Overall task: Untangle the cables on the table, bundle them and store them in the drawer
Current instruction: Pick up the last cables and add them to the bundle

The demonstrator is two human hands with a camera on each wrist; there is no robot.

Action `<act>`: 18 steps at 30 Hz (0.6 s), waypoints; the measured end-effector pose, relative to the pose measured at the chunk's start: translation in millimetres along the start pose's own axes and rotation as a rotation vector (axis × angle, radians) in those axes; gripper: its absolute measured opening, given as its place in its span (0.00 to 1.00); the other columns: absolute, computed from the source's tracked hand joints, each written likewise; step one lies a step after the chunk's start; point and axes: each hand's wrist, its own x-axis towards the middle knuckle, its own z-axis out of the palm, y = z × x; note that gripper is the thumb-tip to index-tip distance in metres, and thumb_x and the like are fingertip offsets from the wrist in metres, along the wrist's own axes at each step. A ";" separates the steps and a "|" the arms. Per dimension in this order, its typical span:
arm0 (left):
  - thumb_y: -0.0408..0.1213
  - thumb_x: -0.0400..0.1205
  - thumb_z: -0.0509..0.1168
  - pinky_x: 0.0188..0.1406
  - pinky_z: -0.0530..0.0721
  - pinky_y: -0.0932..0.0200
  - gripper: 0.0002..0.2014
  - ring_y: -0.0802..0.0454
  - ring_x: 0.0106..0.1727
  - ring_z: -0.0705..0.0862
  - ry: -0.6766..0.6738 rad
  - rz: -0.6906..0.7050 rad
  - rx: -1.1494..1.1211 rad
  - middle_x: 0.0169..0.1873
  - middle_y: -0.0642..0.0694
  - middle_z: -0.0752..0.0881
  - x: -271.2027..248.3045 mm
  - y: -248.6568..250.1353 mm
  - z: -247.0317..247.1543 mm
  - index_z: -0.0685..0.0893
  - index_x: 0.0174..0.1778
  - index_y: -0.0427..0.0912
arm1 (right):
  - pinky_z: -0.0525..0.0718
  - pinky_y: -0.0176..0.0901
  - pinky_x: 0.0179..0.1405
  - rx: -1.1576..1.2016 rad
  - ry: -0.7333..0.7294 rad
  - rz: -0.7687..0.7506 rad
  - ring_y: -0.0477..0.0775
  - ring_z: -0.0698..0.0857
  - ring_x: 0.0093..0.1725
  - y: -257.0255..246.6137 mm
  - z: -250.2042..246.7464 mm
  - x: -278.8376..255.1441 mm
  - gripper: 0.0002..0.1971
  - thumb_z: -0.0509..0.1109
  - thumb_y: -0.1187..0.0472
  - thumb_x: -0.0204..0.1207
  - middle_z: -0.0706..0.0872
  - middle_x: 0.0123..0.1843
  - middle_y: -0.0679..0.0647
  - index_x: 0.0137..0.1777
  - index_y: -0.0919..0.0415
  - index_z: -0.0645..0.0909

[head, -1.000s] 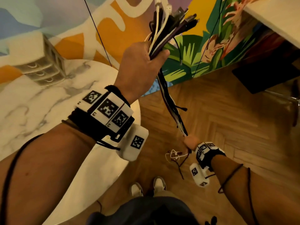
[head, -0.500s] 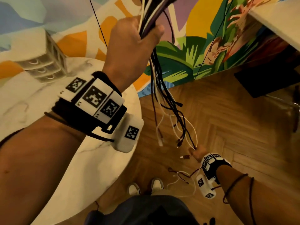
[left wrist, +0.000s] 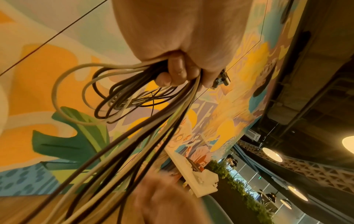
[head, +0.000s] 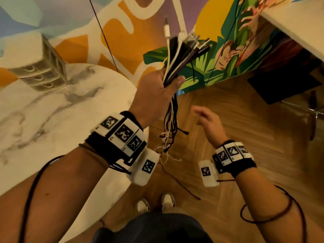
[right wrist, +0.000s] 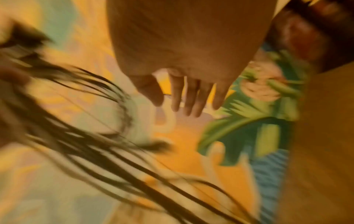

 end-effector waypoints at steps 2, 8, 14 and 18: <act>0.43 0.83 0.65 0.24 0.67 0.76 0.10 0.67 0.22 0.75 -0.024 -0.021 0.006 0.20 0.59 0.74 -3.7 -6.6 7.1 0.77 0.35 0.51 | 0.84 0.37 0.55 0.170 -0.209 -0.178 0.45 0.81 0.65 -58.9 12.2 -5.5 0.21 0.61 0.66 0.75 0.81 0.66 0.50 0.67 0.50 0.75; 0.47 0.83 0.63 0.29 0.69 0.79 0.09 0.65 0.31 0.76 -0.149 -0.058 0.150 0.30 0.56 0.77 -3.8 -22.7 5.2 0.81 0.44 0.44 | 0.84 0.47 0.35 0.084 -0.328 -0.167 0.48 0.81 0.30 -89.2 60.1 -4.5 0.05 0.62 0.64 0.83 0.81 0.38 0.55 0.56 0.57 0.74; 0.48 0.83 0.63 0.25 0.66 0.69 0.15 0.62 0.24 0.72 -0.073 -0.125 0.215 0.23 0.55 0.75 -0.6 -36.0 -24.0 0.80 0.32 0.47 | 0.66 0.31 0.21 -0.168 0.040 -0.057 0.40 0.70 0.19 -32.8 37.7 9.4 0.20 0.62 0.58 0.83 0.72 0.24 0.47 0.27 0.51 0.70; 0.48 0.83 0.62 0.26 0.69 0.61 0.17 0.61 0.20 0.72 0.108 -0.103 0.080 0.20 0.53 0.76 18.2 -30.6 -56.2 0.77 0.26 0.52 | 0.69 0.44 0.28 -0.627 -0.013 0.182 0.59 0.78 0.29 52.6 4.8 7.7 0.18 0.63 0.56 0.81 0.77 0.25 0.55 0.29 0.58 0.75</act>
